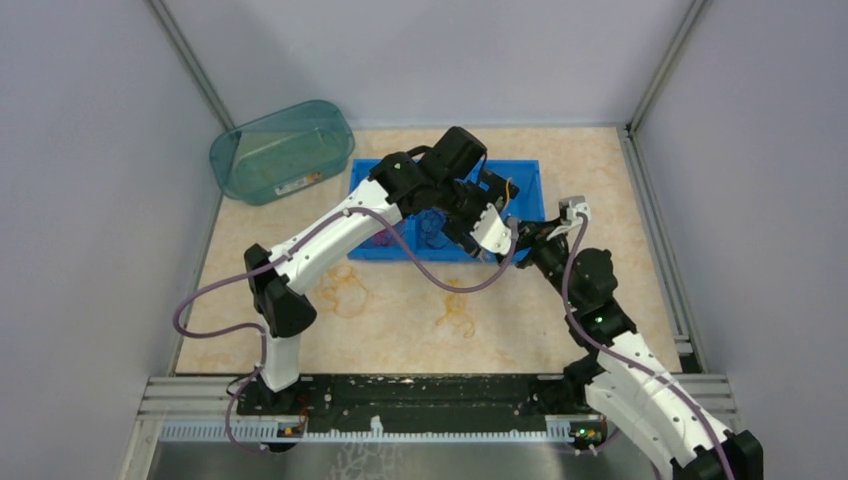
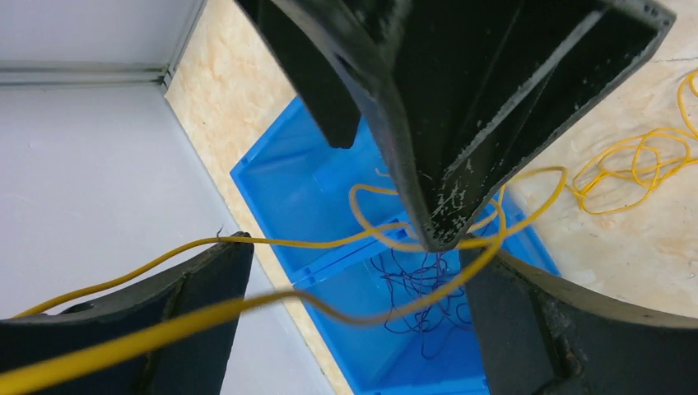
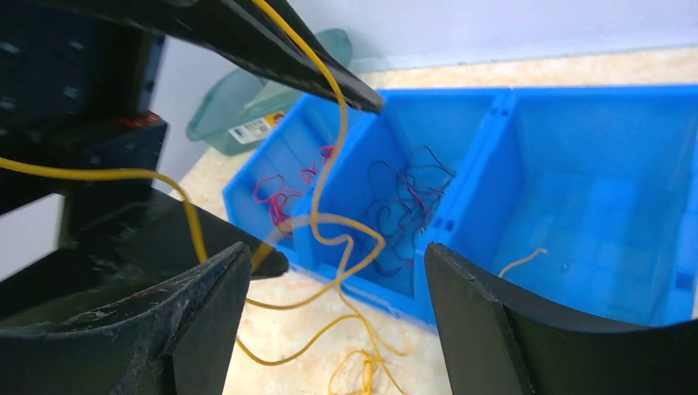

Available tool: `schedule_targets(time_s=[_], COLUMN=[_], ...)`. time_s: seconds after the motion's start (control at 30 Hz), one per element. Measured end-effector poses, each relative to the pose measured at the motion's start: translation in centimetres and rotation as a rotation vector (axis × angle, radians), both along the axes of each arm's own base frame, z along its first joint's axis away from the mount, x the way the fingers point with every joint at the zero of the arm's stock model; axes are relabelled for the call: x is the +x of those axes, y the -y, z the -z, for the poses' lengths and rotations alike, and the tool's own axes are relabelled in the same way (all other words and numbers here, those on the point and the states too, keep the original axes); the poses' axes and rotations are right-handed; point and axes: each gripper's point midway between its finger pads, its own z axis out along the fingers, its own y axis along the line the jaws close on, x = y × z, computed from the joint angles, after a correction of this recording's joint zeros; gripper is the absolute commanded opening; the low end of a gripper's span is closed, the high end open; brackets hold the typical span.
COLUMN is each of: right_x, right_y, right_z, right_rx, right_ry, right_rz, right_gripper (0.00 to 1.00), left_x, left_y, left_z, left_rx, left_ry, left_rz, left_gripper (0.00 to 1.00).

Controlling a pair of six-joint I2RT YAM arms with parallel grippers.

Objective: Untangle the cables
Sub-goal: Place the cable in the bin.

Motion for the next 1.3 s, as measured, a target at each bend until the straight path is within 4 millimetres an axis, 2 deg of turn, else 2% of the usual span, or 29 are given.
schedule_targets(time_s=[0.17, 0.37, 0.43, 0.6, 0.67, 0.83, 0.93, 1.0, 1.13, 1.2, 1.3], right_x=[-0.8, -2.8, -3.0, -2.3, -1.8, -0.4, 0.2, 0.3, -0.2, -0.7, -1.2], right_y=[-0.2, -0.3, -0.3, -0.8, -0.9, -1.0, -0.7, -0.2, 1.6, 2.7, 3.7], right_z=[-2.8, -6.0, -6.5, -6.1, -6.0, -5.5, -5.5, -6.4, -10.0, -12.4, -14.8], right_rx=[0.026, 0.08, 0.095, 0.114, 0.12, 0.124, 0.121, 0.12, 0.132, 0.143, 0.15], right_ry=[0.074, 0.161, 0.17, 0.143, 0.136, 0.123, 0.113, 0.133, 0.219, 0.276, 0.334], right_rz=[-0.054, -0.109, -0.112, -0.116, -0.11, -0.083, -0.055, -0.026, 0.042, 0.08, 0.114], right_gripper=[0.78, 0.75, 0.72, 0.62, 0.51, 0.0, 0.0, 0.0, 0.0, 0.0, 0.0], left_x=[-0.1, 0.0, -0.2, -0.5, -0.7, -0.8, -1.0, -1.1, -1.3, -1.3, -1.5], left_y=[-0.1, 0.3, 0.6, 1.1, 1.2, 1.2, 1.0, 0.8, -0.2, -1.0, -2.3], left_z=[0.1, 0.0, -0.2, -0.5, -0.6, -0.9, -1.1, -1.3, -0.8, 0.0, 1.6], left_rx=[0.006, -0.006, -0.019, -0.037, -0.039, -0.044, -0.047, -0.05, -0.031, -0.006, 0.045], left_ry=[0.006, 0.013, 0.011, 0.015, 0.016, 0.018, 0.018, 0.018, 0.022, 0.029, 0.04], left_rz=[0.012, 0.015, 0.021, 0.03, 0.033, 0.034, 0.032, 0.029, 0.01, 0.001, -0.009], left_gripper=[1.0, 1.0, 1.0, 1.0, 1.0, 1.0, 1.0, 1.0, 1.0, 1.0, 1.0])
